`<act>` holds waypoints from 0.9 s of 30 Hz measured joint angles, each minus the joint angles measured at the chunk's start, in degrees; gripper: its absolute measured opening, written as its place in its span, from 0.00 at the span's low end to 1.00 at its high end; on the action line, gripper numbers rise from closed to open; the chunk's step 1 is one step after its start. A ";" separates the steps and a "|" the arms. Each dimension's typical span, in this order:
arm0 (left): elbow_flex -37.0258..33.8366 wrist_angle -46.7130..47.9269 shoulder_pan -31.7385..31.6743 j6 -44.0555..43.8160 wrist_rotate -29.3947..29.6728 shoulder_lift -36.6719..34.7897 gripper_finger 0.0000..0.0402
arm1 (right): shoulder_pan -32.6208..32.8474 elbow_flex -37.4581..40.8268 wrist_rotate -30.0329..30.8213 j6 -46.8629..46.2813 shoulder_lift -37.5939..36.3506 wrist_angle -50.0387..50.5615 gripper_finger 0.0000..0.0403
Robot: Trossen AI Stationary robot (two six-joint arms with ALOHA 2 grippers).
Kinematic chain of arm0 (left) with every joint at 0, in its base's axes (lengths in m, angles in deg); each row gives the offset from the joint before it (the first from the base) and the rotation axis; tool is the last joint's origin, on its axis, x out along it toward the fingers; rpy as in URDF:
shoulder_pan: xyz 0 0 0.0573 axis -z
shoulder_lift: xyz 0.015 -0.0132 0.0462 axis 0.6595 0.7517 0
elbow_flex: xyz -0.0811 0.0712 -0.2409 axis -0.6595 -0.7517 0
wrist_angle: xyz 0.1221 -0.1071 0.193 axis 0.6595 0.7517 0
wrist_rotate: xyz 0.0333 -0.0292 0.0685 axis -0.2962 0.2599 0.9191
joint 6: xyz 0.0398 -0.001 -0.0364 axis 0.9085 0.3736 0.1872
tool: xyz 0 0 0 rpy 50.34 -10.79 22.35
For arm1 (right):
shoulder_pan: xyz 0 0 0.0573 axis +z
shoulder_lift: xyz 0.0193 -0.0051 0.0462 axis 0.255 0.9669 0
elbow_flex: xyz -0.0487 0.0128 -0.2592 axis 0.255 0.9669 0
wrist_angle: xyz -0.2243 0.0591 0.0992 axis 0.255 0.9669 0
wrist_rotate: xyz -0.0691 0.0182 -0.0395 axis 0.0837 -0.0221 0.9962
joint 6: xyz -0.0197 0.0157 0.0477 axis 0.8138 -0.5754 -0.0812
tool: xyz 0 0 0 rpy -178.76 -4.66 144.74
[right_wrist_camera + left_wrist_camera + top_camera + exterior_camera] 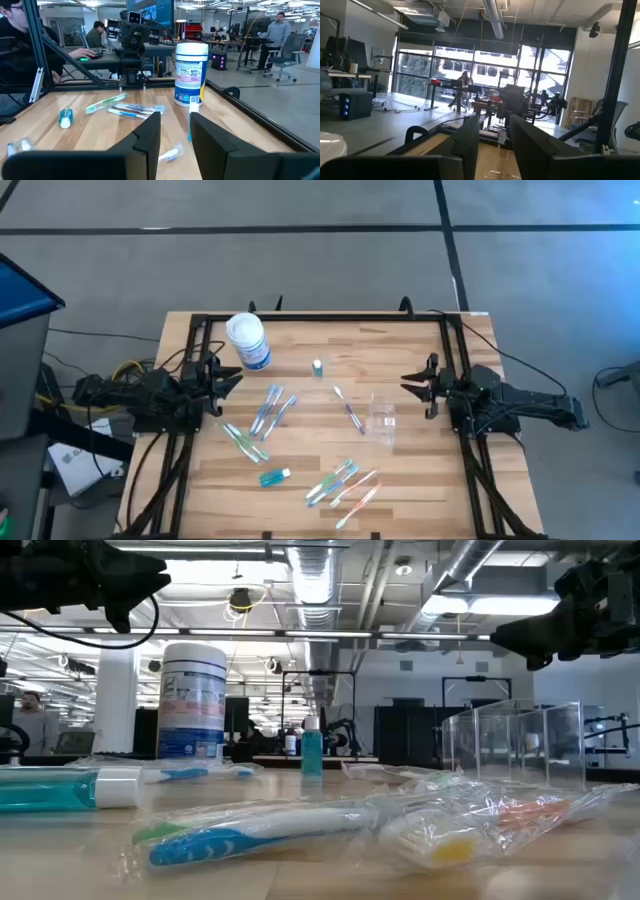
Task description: Pick & Place toothbrushing station
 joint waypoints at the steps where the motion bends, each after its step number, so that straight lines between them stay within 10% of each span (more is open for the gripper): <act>1: 0.00 -0.06 0.02 0.00 0.00 0.00 0.26 | 0.00 0.00 0.00 0.02 0.00 -0.01 0.24; 17: 0.09 -0.62 0.02 -2.12 0.04 1.48 0.26 | 0.00 0.00 0.00 -0.40 0.00 0.00 0.24; 27: 8.82 1.38 0.02 -4.68 2.64 23.52 0.21 | 0.07 0.00 -0.07 -4.58 0.00 0.02 0.24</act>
